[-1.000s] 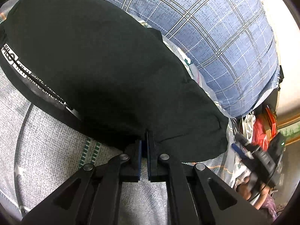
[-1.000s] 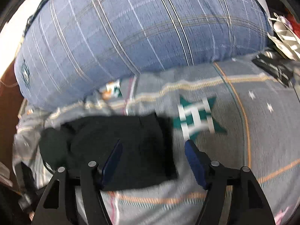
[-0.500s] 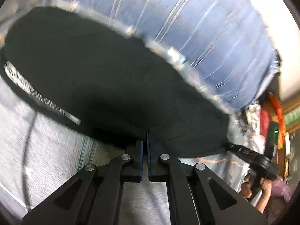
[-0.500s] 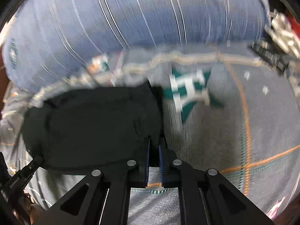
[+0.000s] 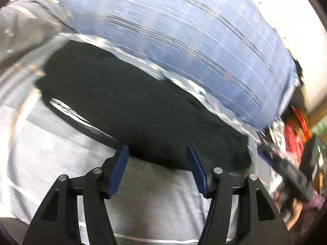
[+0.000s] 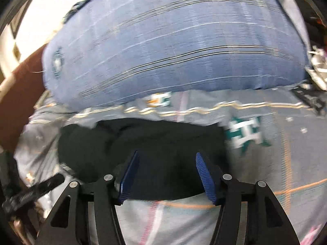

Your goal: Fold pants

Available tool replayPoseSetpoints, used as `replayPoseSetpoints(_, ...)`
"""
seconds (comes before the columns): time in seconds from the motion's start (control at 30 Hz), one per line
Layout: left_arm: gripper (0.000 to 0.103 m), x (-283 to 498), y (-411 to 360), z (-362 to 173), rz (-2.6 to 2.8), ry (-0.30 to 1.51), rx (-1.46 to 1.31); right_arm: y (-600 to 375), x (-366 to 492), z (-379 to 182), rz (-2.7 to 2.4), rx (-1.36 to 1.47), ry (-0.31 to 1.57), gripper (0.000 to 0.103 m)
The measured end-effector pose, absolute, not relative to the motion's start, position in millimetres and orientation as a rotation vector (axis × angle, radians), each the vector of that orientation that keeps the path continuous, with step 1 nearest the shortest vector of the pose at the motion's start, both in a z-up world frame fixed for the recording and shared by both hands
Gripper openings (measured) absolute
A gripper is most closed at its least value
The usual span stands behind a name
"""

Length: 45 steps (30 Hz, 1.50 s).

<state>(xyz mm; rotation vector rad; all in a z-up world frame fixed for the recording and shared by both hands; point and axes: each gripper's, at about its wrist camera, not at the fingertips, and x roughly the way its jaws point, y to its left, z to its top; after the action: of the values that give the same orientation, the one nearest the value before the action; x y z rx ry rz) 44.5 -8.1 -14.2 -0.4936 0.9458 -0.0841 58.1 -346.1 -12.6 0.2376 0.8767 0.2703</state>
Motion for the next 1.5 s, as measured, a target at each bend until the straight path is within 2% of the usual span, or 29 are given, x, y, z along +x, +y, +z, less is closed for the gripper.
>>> replayPoseSetpoints(0.2, 0.058, 65.7, 74.4, -14.0, 0.053, 0.994, -0.618, -267.6, 53.0, -16.0, 0.436, 0.199, 0.932, 0.060)
replayPoseSetpoints(0.3, 0.058, 87.4, 115.6, -18.3, 0.142, 1.014, -0.675, -224.2, 59.5, -16.4, 0.520, 0.202, 0.965, 0.065)
replayPoseSetpoints(0.43, 0.058, 115.5, 158.2, -34.2, 0.149, 1.046, -0.759, -163.1, 74.1, -17.8, 0.633, 0.205, 0.992, 0.065)
replayPoseSetpoints(0.57, 0.058, 120.5, 177.3, -54.1, 0.106, 0.997, -0.830, -92.8, 84.0, -40.3, 0.721, 0.146, 1.028, 0.065)
replayPoseSetpoints(0.67, 0.048, 125.7, 185.5, -68.7, 0.134, 1.036, -0.841, -63.5, 84.3, -55.7, 0.762, 0.094, 1.047, 0.065)
replayPoseSetpoints(0.93, 0.048, 164.0, 192.1, -80.2, 0.136, 1.102, -0.810, -10.3, 81.0, -78.1, 0.736, -0.151, 1.018, 0.064)
replayPoseSetpoints(1.0, 0.044, 165.1, 192.3, -81.4, 0.142, 1.098, -0.808, -2.0, 78.4, -81.7, 0.712, -0.213, 1.014, 0.064)
replayPoseSetpoints(1.03, 0.042, 165.6, 190.8, -80.1, 0.141, 1.094, -0.793, 2.2, 75.6, -82.5, 0.698, -0.246, 1.000, 0.061)
replayPoseSetpoints(1.1, 0.025, 163.6, 191.0, -79.3, 0.150, 1.088, -0.780, 9.2, 71.9, -85.0, 0.646, -0.329, 0.979, 0.048)
replayPoseSetpoints(1.17, 0.016, 161.1, 192.2, -78.5, 0.125, 1.087, -0.796, 13.1, 68.3, -84.1, 0.633, -0.350, 0.967, 0.037)
replayPoseSetpoints(1.2, 0.016, 158.5, 192.9, -76.5, 0.122, 1.082, -0.796, 13.3, 65.6, -81.8, 0.619, -0.363, 0.954, 0.017)
replayPoseSetpoints(1.23, 0.016, 153.6, 194.2, -73.3, 0.123, 1.078, -0.797, 13.6, 63.6, -79.9, 0.602, -0.380, 0.949, 0.001)
replayPoseSetpoints(1.5, 0.016, 120.0, 203.9, -54.1, 0.081, 1.024, -0.841, -7.3, 48.2, -53.2, 0.645, -0.270, 0.949, 0.001)
